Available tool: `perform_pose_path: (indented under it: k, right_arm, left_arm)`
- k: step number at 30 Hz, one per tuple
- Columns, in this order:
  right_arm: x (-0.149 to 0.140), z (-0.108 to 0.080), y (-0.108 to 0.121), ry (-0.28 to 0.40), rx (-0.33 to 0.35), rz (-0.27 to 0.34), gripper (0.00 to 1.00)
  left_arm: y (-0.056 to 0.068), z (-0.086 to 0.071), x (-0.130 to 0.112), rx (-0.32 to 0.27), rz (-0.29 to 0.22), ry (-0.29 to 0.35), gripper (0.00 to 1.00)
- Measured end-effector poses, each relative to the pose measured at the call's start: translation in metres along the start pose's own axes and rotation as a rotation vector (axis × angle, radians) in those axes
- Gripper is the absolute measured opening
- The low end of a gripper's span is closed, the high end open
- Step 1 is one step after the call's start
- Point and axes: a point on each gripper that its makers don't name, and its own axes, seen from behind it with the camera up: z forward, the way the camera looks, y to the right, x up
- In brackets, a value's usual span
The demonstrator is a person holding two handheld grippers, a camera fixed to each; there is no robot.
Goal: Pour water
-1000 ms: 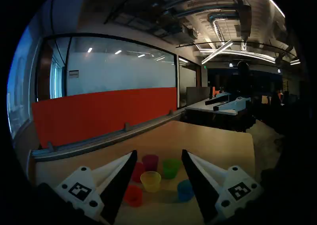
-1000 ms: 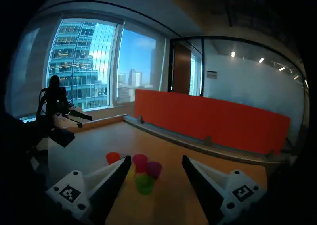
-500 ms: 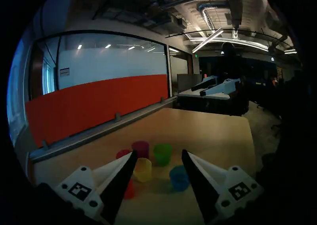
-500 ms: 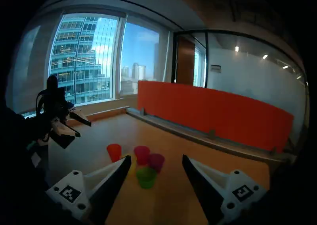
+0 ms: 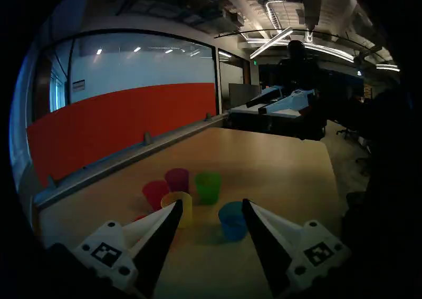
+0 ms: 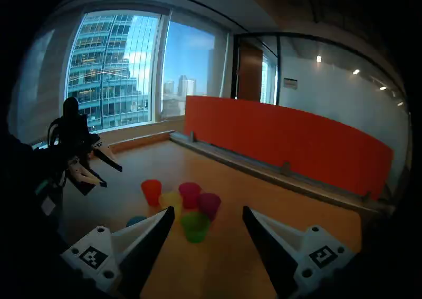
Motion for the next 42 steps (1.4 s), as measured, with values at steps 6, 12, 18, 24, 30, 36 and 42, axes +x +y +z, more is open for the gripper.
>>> perform_pose_path:
  k: [6, 12, 18, 24, 30, 36, 42]
  right_arm:
    - [-0.008, 0.007, -0.002, -0.012, 0.009, 0.009, 1.00]
    - [-0.016, 0.013, 0.000, -0.025, 0.011, 0.012, 1.00]
    - [-0.023, 0.019, -0.001, -0.040, 0.022, 0.006, 1.00]
    - [-0.027, 0.027, -0.002, -0.051, 0.032, 0.005, 1.00]
    - [-0.033, 0.035, -0.001, -0.063, 0.041, 0.008, 1.00]
    - [-0.037, 0.043, 0.001, -0.072, 0.048, 0.013, 1.00]
    - [-0.040, 0.050, 0.004, -0.077, 0.055, 0.024, 1.00]
  left_arm:
    - [0.008, 0.010, -0.019, -0.032, -0.007, -0.042, 0.83]
    - [0.018, 0.020, -0.041, -0.063, 0.006, -0.104, 0.83]
    - [0.027, 0.030, -0.063, -0.091, 0.048, -0.165, 0.82]
    - [0.033, 0.041, -0.082, -0.116, 0.075, -0.225, 0.83]
    - [0.037, 0.054, -0.097, -0.139, 0.080, -0.274, 0.83]
    - [0.041, 0.067, -0.109, -0.166, 0.087, -0.317, 0.82]
    - [0.047, 0.083, -0.117, -0.190, 0.106, -0.346, 0.82]
